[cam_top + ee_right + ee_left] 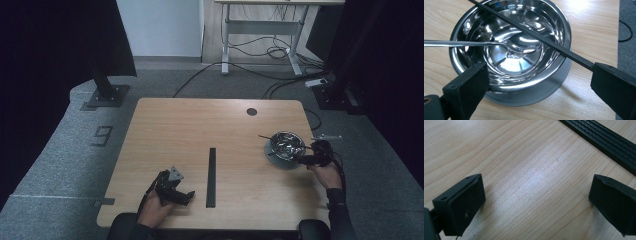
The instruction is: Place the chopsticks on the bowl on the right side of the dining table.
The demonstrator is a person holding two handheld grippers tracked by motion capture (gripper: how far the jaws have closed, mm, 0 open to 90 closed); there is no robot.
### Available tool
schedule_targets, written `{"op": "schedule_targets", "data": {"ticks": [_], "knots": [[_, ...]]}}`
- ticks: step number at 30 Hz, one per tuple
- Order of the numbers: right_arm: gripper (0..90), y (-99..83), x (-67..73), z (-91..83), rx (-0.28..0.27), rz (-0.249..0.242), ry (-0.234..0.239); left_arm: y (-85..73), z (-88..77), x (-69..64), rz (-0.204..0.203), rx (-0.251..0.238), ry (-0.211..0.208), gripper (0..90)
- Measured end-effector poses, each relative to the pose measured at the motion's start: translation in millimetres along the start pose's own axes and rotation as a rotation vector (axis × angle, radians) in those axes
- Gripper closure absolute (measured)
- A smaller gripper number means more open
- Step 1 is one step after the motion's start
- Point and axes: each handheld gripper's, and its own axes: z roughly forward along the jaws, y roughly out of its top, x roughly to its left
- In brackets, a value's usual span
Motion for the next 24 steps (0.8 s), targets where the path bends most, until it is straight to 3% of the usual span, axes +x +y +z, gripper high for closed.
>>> {"op": "schedule_targets", "data": {"ticks": [4,10,24], "knots": [[3.1,3.1,5.1,-4.3,-0.010,-0.020,-0.023,0.0,0.0,-0.1,-0.001,0.000,0.001,0.3],[2.4,25.1,19.9,-4.1,-0.014,-0.046,-0.060,0.0,0.0,0.0,0.000,0.000,0.001,0.3],[0.0,75.5,35.8,42.7,0.029,-0.029,-0.130,0.0,0.0,0.0,0.001,0.000,0.001,0.3]]}}
